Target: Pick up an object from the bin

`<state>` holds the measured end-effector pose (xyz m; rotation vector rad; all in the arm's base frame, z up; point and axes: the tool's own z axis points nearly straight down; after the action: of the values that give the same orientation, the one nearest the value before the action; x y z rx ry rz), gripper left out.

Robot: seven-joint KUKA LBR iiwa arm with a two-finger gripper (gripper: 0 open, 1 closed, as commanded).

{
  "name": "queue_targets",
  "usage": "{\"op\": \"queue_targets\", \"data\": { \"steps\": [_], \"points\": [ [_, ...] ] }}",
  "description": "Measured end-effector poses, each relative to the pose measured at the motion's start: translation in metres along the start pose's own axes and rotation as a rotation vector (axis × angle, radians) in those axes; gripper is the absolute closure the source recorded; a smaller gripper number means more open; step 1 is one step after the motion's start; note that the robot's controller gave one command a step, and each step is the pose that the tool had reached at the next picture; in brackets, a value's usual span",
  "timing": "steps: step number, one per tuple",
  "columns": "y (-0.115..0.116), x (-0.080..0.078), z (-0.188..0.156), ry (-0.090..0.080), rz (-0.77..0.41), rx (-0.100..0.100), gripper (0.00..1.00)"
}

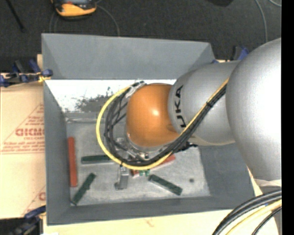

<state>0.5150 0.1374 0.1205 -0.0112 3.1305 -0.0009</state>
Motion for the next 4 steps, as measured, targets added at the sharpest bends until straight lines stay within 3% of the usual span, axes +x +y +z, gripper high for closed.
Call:
{"op": "queue_targets", "data": {
  "steps": [1,2,3,4],
  "points": [
    [0.033,-0.032,0.029,0.014,0.103,0.001,0.0],
    [0.001,-0.034,0.041,0.008,0.105,-0.003,0.0],
    [0.016,-0.003,0.046,0.009,0.139,0.004,0.0],
    [0.018,-0.026,0.046,0.014,0.08,-0.006,0.0]
  ]
}}
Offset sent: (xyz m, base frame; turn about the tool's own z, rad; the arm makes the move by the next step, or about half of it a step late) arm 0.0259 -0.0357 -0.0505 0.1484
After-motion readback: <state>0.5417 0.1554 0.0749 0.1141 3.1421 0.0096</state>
